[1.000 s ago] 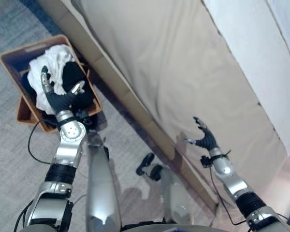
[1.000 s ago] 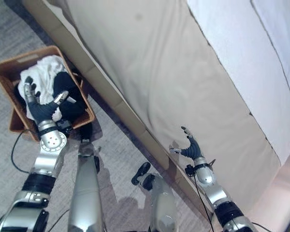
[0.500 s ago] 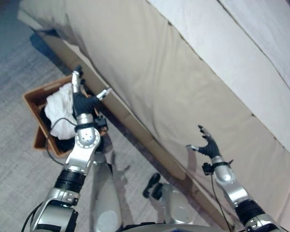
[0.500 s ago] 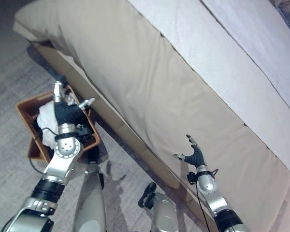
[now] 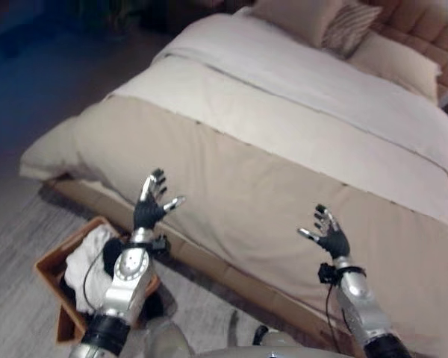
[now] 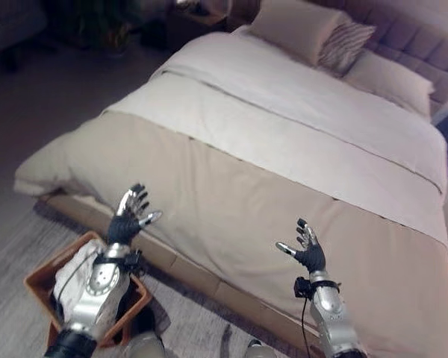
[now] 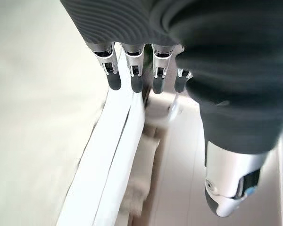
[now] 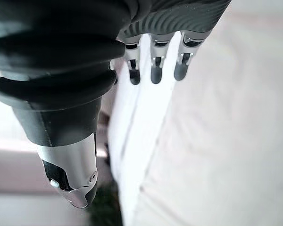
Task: Pick up clothes into the bucket
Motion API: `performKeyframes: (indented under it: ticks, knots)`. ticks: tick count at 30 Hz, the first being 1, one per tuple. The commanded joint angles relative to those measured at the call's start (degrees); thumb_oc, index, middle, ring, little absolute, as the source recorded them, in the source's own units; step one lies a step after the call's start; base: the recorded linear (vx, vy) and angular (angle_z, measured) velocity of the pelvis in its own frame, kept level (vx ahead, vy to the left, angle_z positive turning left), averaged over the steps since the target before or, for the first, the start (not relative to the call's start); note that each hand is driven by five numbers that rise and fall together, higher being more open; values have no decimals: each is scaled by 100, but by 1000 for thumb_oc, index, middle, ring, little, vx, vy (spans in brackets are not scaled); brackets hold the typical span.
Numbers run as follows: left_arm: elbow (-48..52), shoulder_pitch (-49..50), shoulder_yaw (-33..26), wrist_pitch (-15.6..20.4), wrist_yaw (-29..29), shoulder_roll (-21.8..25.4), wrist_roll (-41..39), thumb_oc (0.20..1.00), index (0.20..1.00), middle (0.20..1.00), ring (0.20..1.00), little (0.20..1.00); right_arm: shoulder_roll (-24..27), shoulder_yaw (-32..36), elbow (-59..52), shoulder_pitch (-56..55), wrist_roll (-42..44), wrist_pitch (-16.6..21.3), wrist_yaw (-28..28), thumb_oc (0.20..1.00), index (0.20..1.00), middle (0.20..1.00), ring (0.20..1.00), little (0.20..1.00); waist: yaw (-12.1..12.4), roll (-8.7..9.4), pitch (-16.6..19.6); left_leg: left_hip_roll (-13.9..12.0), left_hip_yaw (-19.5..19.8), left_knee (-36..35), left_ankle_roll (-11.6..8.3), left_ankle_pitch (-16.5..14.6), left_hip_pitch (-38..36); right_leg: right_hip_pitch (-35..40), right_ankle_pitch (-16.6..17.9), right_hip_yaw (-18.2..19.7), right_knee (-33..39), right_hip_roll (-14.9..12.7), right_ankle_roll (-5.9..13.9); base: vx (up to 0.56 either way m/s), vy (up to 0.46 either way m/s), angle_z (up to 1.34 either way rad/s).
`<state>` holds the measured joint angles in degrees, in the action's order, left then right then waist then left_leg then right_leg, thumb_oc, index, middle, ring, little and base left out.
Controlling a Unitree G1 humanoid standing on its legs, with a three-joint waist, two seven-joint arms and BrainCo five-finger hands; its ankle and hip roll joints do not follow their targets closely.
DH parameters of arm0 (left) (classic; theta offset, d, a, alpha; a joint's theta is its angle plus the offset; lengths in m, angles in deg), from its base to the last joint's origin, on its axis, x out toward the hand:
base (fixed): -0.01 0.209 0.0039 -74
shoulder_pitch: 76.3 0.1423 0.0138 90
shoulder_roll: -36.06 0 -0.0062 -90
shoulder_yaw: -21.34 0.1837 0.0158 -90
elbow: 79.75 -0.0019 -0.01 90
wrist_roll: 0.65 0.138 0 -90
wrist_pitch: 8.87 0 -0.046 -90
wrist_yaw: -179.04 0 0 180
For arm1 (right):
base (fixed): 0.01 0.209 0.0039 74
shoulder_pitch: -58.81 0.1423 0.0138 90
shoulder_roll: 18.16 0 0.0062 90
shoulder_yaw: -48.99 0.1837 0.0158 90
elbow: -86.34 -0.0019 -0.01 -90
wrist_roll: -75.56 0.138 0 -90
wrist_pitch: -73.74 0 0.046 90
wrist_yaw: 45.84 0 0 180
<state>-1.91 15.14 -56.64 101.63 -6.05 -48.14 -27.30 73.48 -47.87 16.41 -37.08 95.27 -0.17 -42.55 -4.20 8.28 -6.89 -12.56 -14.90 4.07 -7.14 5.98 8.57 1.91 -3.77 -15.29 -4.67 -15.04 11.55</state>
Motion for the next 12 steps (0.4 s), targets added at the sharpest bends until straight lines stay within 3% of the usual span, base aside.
performKeyframes:
  ticks: [1,12]
  knots:
    - [63,-193,-140,214,327,-51,-107,1000,1000,1000,1000,1000,-68,264,-235,279,256,301,-119,1000,1000,1000,1000,1000,-47,-144,67,-137,57,37,126,-226,-424,-351,1196,-136,428,-166,295,36,25,-57]
    - [-236,442,28,70,515,-254,99,1000,1000,1000,1000,1000,-592,126,371,-185,675,217,-99,1000,1000,1000,1000,1000,-332,-387,425,-169,-355,-391,46,-112,-980,-142,1206,25,668,-58,273,-2,9,-19]
